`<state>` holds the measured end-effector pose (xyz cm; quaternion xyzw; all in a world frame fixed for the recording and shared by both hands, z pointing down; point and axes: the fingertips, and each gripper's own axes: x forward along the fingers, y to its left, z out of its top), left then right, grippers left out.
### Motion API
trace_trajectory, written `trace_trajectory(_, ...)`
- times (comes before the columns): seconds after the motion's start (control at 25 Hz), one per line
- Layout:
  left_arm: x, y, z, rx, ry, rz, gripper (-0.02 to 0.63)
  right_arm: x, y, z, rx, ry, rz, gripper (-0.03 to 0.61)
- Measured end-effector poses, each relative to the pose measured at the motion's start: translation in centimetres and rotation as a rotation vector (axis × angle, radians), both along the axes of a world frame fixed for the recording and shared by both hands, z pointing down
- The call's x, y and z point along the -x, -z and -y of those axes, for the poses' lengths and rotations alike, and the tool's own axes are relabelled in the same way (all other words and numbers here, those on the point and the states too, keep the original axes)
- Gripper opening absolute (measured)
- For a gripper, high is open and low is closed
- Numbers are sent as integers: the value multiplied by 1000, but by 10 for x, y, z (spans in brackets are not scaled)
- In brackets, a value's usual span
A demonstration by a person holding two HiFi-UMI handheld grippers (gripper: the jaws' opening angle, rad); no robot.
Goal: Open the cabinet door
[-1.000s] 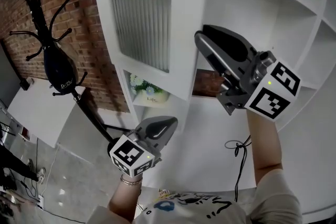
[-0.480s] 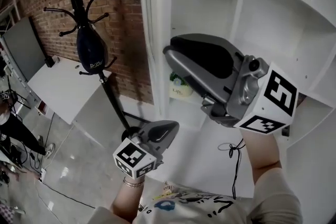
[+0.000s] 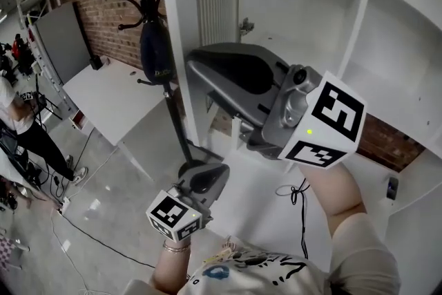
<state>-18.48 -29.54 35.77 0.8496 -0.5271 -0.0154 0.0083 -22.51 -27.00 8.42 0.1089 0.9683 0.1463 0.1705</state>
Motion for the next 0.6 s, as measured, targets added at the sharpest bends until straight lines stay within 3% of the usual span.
trace_trajectory(0.28,16,-7,-7,11,72,-1,15,17,-18,7,30,34,-33,31)
trace_trajectory(0.6,9,-16,-2,34,38,-15,14,3,-52,29,98,-24,-54,31)
